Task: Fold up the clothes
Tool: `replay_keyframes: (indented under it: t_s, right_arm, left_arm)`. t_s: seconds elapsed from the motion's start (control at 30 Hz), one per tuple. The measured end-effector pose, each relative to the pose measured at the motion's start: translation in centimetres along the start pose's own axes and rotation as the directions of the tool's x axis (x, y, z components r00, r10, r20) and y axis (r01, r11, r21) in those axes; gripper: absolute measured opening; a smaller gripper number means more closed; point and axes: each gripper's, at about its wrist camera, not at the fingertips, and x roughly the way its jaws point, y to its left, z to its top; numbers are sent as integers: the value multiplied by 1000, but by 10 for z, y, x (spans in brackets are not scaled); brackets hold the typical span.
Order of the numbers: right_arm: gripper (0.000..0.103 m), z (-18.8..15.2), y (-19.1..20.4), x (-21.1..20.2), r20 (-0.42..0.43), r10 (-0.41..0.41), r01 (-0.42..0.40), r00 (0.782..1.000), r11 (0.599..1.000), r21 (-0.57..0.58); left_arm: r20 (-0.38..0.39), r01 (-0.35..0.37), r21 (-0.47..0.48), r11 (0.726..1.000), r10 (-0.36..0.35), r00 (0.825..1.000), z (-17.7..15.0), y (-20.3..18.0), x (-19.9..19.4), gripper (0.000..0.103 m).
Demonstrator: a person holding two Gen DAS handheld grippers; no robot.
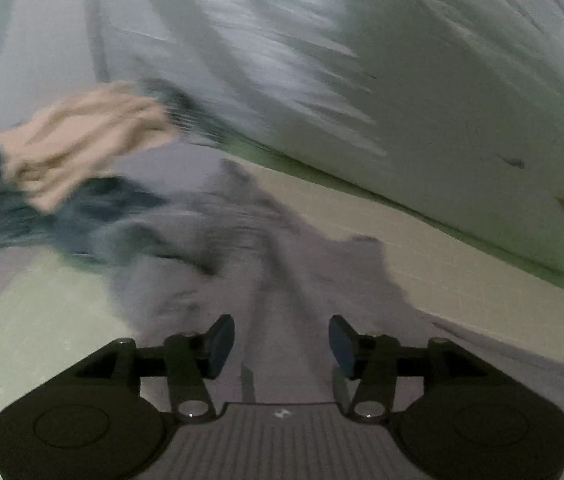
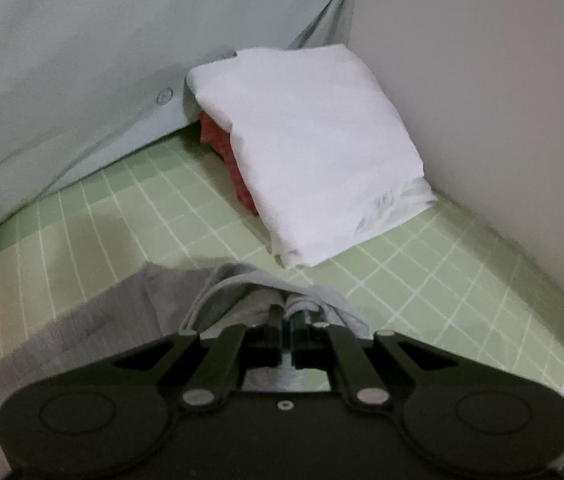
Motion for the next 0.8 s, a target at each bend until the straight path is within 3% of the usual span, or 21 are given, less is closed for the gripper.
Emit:
replay_keyframes:
  t_s: [0.1,0.27,0.37,0.4,0.43,0.47,0.53,0.6,0.8]
  right_arm:
    - [4,-2,5,6,-16,-1,0,1000,1000,-18]
    - [4,-2,9,10,-29,6,-6,1000,1000,-14]
    - [4,-2,9,10,-30,3,-3,1000,1000,-11]
    - [4,-1,8,10,-29,5,-5,1000,1000,-3]
    - [4,-1,6,9,-27,8,-8,1000,1000,6]
    - [4,0,4,9,-25,11,-11,1000,1000,15]
    - [4,2,1,7,-14,16,-15,1000,999,28]
    - [3,5,-4,0,15,18,-19,1000,999,36]
    - [3,14,-29,-27,89,39,-48,995,994,97]
  left_arm:
    - [-17,-93,-68,993,93,996,2,29,6,54]
    - [-131,-79,-221,972,51,990,-7,64,37,59]
    - [-144,-90,-275,957,52,988,-10,71,55,56]
    - [-151,-87,-306,948,42,988,-10,74,59,52]
    - [-154,-83,-320,944,35,987,-8,76,59,23]
    - [-157,-80,-334,939,28,987,-6,78,58,12]
    - [-159,-75,-357,931,18,987,-2,81,56,12]
    - [-113,-91,-329,940,56,992,8,85,39,11]
    - [48,-108,-394,913,137,989,32,130,-40,11]
